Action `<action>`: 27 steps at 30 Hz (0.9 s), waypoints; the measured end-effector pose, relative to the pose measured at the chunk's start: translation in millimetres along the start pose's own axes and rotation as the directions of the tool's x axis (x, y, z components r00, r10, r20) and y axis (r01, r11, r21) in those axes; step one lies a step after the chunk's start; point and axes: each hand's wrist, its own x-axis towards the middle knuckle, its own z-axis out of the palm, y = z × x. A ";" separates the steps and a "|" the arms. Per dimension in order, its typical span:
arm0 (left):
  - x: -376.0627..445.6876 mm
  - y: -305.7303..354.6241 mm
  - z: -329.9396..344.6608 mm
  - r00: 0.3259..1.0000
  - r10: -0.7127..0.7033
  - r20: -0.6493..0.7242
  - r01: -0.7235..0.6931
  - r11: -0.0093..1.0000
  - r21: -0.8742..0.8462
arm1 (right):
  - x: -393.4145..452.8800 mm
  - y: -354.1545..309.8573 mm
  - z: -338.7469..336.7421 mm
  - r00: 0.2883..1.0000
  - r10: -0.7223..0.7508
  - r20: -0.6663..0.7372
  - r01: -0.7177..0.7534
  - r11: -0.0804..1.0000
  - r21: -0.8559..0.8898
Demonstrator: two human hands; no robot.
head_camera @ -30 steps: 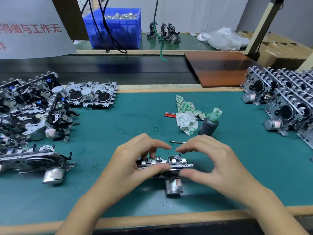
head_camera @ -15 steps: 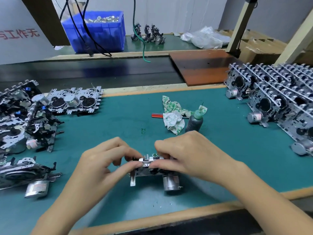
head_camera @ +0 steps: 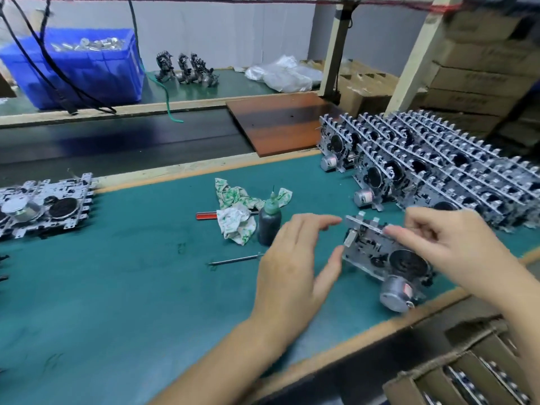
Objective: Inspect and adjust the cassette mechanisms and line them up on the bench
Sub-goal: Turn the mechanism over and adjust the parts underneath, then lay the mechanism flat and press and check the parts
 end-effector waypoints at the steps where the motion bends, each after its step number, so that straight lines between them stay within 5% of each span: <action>1: 3.7 3.5 13.8 1.000 0.007 0.016 -0.007 1.000 0.008 | 0.5 10.3 -0.5 0.997 0.054 -0.048 -0.055 0.998 -0.015; 6: 20.9 10.9 83.9 0.913 -0.003 0.407 -0.056 0.990 0.132 | 13.3 41.6 8.0 0.949 0.233 -0.211 -0.264 0.955 -0.133; 10: 22.0 13.4 116.2 0.822 0.037 0.568 -0.095 0.993 0.074 | 23.0 57.3 14.7 0.914 0.308 -0.263 -0.369 0.902 -0.226; 19: 31.8 7.8 132.5 0.757 0.010 0.654 -0.146 0.977 0.154 | 34.7 73.0 18.3 0.853 0.418 -0.311 -0.493 0.842 -0.220; 23: 46.2 4.1 123.0 0.725 -0.007 0.689 -0.101 0.988 0.116 | 38.4 61.4 11.4 0.847 0.369 -0.384 -0.505 0.784 -0.360; 27: 51.0 -0.4 85.1 0.850 -0.036 0.525 0.030 0.999 0.021 | 35.8 11.7 10.8 0.854 0.190 -0.485 -0.309 0.934 -0.177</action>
